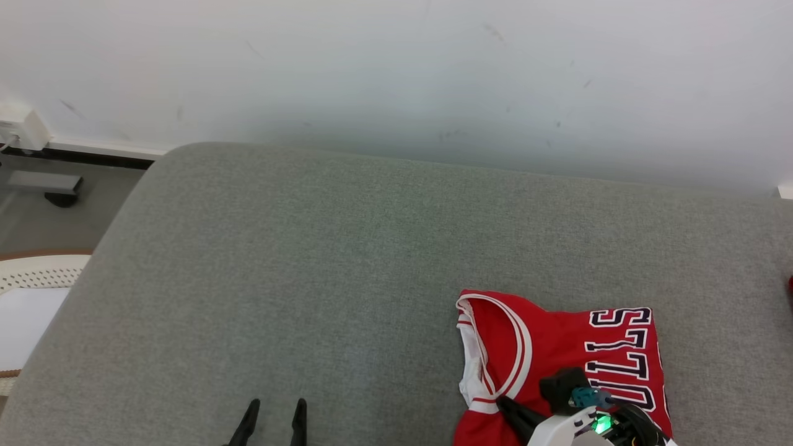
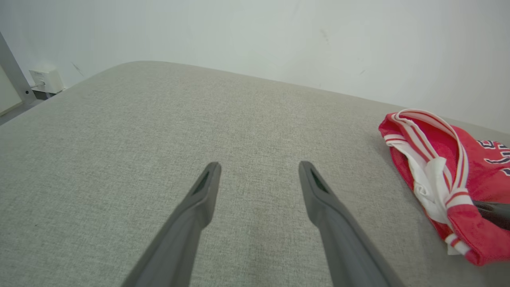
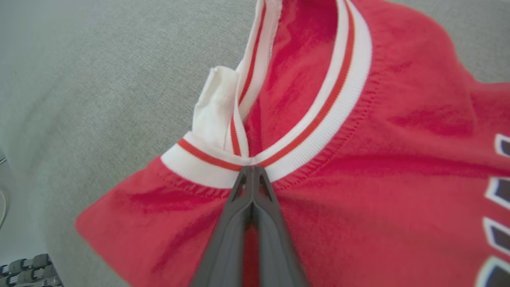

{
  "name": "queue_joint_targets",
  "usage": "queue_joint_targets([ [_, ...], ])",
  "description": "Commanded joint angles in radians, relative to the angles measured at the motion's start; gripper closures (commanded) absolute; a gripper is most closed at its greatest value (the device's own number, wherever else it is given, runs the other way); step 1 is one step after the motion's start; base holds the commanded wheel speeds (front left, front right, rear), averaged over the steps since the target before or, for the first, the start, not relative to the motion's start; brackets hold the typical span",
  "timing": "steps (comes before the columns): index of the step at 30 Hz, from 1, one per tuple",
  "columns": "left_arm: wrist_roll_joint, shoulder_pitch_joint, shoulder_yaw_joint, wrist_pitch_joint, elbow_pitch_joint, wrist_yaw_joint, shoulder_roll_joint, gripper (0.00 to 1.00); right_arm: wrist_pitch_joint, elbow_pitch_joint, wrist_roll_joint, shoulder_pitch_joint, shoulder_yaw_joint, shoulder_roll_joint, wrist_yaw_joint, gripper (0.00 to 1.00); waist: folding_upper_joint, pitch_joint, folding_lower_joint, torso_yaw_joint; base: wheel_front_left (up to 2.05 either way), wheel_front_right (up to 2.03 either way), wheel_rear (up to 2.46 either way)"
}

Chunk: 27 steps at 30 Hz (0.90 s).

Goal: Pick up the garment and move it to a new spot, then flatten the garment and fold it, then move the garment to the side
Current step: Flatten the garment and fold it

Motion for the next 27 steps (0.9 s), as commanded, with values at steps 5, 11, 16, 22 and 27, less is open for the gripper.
queue_joint_targets([
  [5,-0.012,0.008,-0.006,0.000,-0.001,0.004,0.004,0.00,-0.090,0.028,-0.044,-0.003,0.042,0.001,0.000,1.00,0.0000,-0.007,0.0000,0.002,0.00,0.00,0.00],
  [11,-0.018,-0.001,-0.021,0.000,0.001,0.005,0.004,0.00,-0.153,0.088,-0.026,0.007,0.128,0.024,0.000,1.00,0.0000,-0.021,0.0000,-0.010,0.00,0.00,0.00],
  [16,-0.016,-0.007,-0.019,0.000,0.005,0.005,0.004,0.00,-0.253,0.104,0.025,-0.011,0.188,0.027,0.000,1.00,0.0000,-0.038,0.0000,-0.031,0.00,0.00,0.00],
  [22,-0.008,-0.013,-0.016,0.000,0.001,0.000,0.004,0.00,-0.394,0.086,0.084,-0.031,0.104,-0.003,0.000,1.00,0.0000,-0.057,0.0000,-0.059,0.00,0.00,0.00],
  [27,0.007,-0.015,-0.004,0.000,-0.009,-0.004,0.004,0.00,-0.460,-0.032,0.046,0.030,-0.088,-0.081,0.000,0.00,0.0000,-0.074,0.0000,-0.090,0.00,0.00,0.00],
])
